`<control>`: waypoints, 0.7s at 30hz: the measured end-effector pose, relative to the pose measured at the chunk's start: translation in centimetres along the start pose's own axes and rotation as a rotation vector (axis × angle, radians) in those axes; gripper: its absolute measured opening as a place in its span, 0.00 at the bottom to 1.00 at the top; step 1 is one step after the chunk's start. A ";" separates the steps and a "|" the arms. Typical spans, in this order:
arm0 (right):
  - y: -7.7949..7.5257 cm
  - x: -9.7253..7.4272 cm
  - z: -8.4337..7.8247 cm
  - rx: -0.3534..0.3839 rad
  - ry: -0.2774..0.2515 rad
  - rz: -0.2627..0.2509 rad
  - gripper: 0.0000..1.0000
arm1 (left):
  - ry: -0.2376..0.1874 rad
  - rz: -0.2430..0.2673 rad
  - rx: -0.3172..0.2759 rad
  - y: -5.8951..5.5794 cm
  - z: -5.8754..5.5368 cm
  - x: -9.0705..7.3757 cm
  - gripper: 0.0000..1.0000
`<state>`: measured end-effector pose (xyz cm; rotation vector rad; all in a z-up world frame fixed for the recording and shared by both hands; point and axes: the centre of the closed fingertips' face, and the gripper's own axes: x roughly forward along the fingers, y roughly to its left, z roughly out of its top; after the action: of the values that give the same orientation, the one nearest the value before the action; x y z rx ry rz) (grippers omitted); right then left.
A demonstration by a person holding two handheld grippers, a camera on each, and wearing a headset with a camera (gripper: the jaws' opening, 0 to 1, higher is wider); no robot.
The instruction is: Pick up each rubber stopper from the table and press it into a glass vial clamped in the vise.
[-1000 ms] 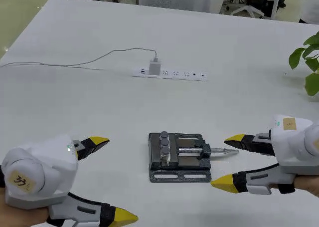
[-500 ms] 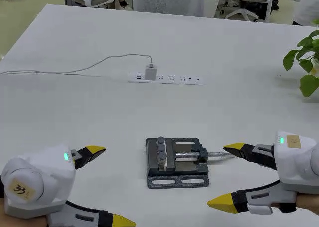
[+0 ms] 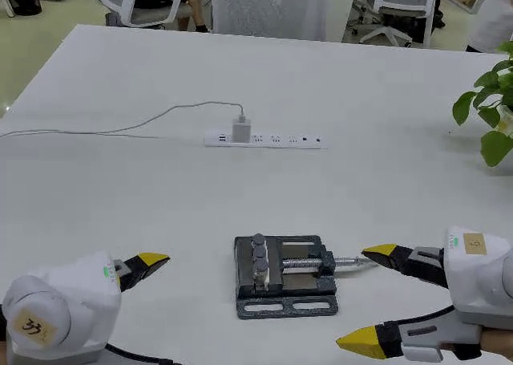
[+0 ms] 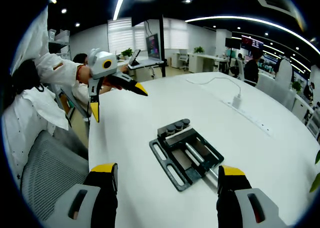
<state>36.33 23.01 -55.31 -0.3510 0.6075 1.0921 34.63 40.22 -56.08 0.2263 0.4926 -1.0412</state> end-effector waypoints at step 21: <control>0.1 -0.3 0.7 -0.009 -0.011 0.004 0.80 | 0.002 -0.003 0.001 -0.3 0.0 -0.1 0.99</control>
<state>36.36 23.18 -54.60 -0.3517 0.5938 1.0999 34.34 40.18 -56.02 0.2276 0.4941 -1.0444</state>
